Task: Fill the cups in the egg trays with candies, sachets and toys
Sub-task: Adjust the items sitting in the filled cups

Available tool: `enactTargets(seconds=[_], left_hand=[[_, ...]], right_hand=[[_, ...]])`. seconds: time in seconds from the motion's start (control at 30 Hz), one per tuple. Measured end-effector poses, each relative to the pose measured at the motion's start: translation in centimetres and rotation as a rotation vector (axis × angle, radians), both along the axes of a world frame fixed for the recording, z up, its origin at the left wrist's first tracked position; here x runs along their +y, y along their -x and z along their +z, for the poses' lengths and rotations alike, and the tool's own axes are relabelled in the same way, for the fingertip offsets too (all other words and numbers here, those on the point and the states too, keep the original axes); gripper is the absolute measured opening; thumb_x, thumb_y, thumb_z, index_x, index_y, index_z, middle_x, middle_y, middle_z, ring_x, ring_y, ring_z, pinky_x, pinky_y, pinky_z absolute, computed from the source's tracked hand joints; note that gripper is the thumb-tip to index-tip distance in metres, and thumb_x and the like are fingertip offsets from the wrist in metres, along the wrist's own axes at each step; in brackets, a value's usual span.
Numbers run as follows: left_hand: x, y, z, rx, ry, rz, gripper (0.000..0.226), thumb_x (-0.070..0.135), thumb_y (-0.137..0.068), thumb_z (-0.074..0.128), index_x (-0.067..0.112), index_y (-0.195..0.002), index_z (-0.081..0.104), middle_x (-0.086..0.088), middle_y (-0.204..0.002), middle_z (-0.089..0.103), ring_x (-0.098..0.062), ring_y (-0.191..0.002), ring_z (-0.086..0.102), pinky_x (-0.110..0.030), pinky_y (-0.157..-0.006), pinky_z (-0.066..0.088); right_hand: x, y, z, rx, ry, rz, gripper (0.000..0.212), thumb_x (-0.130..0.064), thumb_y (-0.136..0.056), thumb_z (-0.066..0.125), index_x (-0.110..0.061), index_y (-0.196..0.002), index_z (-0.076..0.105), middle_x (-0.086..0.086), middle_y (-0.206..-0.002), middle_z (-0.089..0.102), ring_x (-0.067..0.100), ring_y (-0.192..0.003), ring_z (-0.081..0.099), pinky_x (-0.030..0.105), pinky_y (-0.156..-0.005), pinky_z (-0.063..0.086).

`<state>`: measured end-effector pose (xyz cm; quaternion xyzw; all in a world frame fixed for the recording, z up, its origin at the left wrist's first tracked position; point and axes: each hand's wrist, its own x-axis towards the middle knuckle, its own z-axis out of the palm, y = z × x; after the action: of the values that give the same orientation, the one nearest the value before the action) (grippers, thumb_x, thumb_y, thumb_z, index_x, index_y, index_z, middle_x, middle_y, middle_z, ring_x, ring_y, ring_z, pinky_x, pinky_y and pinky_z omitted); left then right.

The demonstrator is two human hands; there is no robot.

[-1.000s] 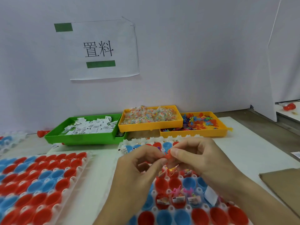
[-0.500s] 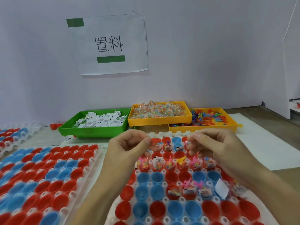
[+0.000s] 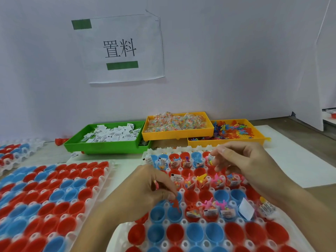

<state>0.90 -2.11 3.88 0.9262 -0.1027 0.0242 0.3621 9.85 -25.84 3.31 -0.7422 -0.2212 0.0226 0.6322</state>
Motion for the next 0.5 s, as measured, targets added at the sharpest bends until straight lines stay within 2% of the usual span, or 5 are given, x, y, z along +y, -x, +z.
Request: enactTargets(seconds=[0.1, 0.23, 0.37, 0.5], left_hand=[[0.05, 0.07, 0.15, -0.005, 0.011, 0.002, 0.029, 0.009, -0.084, 0.075, 0.036, -0.074, 0.076, 0.018, -0.072, 0.071, -0.002, -0.069, 0.064, -0.009, -0.063, 0.044], [0.65, 0.23, 0.49, -0.016, 0.044, 0.012, 0.017, 0.008, -0.081, 0.078, 0.024, -0.075, 0.077, 0.014, -0.072, 0.072, -0.001, -0.067, 0.063, -0.010, -0.063, 0.045], [0.39, 0.34, 0.42, -0.008, 0.024, -0.019, 0.019, 0.014, -0.078, 0.081, 0.031, -0.071, 0.077, 0.016, -0.071, 0.072, 0.000, -0.066, 0.062, -0.008, -0.062, 0.044], [-0.16, -0.06, -0.33, -0.010, -0.021, -0.016, 0.015, 0.020, -0.076, 0.084, 0.033, -0.076, 0.077, 0.020, -0.073, 0.071, -0.002, -0.072, 0.062, -0.011, -0.063, 0.045]], right_hand=[[0.00, -0.02, -0.02, -0.003, 0.010, -0.005, 0.024, -0.019, -0.098, 0.056, -0.014, -0.088, 0.078, 0.007, -0.082, 0.076, 0.021, -0.074, 0.073, 0.038, -0.074, 0.058], [0.00, -0.07, -0.03, -0.006, 0.019, -0.007, 0.025, -0.019, -0.098, 0.055, -0.013, -0.089, 0.077, 0.006, -0.081, 0.075, 0.021, -0.074, 0.072, 0.032, -0.069, 0.059], [-0.08, -0.18, -0.16, -0.009, 0.030, -0.007, 0.025, -0.019, -0.098, 0.055, -0.014, -0.089, 0.077, 0.005, -0.081, 0.075, 0.019, -0.074, 0.072, 0.022, -0.062, 0.056], [-0.11, -0.28, -0.26, -0.009, 0.037, -0.003, 0.025, -0.020, -0.099, 0.054, -0.015, -0.090, 0.077, 0.003, -0.080, 0.075, 0.018, -0.074, 0.072, 0.022, -0.064, 0.057]])
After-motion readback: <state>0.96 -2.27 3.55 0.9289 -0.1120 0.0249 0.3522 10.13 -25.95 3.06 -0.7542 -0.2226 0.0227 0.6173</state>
